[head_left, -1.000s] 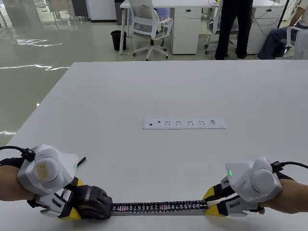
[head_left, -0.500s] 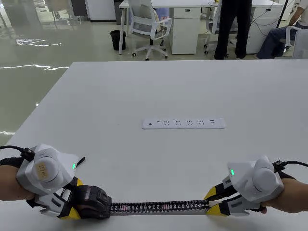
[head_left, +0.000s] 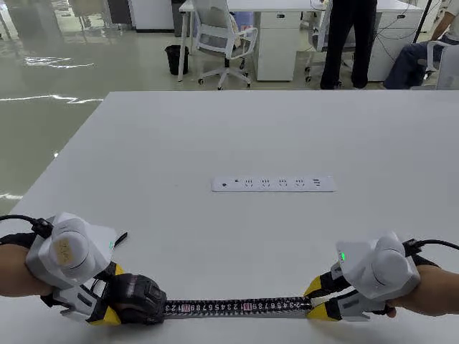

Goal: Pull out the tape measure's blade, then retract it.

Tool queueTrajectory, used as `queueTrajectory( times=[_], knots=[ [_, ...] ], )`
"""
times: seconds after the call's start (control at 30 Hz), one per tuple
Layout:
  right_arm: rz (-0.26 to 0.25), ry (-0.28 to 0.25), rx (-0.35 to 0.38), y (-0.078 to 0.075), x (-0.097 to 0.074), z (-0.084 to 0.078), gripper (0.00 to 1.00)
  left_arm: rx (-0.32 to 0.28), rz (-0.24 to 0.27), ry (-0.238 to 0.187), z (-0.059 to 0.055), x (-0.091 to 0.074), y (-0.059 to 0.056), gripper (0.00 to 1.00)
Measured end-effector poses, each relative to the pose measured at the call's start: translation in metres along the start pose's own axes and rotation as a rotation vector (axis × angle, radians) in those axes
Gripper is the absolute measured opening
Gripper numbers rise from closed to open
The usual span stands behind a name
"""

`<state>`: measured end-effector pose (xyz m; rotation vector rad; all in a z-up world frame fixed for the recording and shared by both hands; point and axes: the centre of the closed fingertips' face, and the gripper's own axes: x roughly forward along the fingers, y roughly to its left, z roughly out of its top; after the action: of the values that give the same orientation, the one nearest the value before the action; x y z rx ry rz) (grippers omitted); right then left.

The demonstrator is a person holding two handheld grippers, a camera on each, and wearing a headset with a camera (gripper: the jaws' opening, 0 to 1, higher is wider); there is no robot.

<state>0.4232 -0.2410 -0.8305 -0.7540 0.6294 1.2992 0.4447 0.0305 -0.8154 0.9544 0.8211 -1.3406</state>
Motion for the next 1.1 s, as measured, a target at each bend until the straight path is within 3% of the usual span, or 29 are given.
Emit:
queueTrajectory(
  times=[0.57,1.1],
  knots=[
    [0.026,0.039,-0.004,-0.001,0.0,-0.001,0.15,-0.008,-0.034,-0.004,0.004,-0.002,-0.002,0.3],
    [-0.012,0.075,0.014,0.001,-0.005,-0.003,0.18,-0.025,0.005,-0.01,0.0,-0.013,-0.003,0.36]
  ],
)
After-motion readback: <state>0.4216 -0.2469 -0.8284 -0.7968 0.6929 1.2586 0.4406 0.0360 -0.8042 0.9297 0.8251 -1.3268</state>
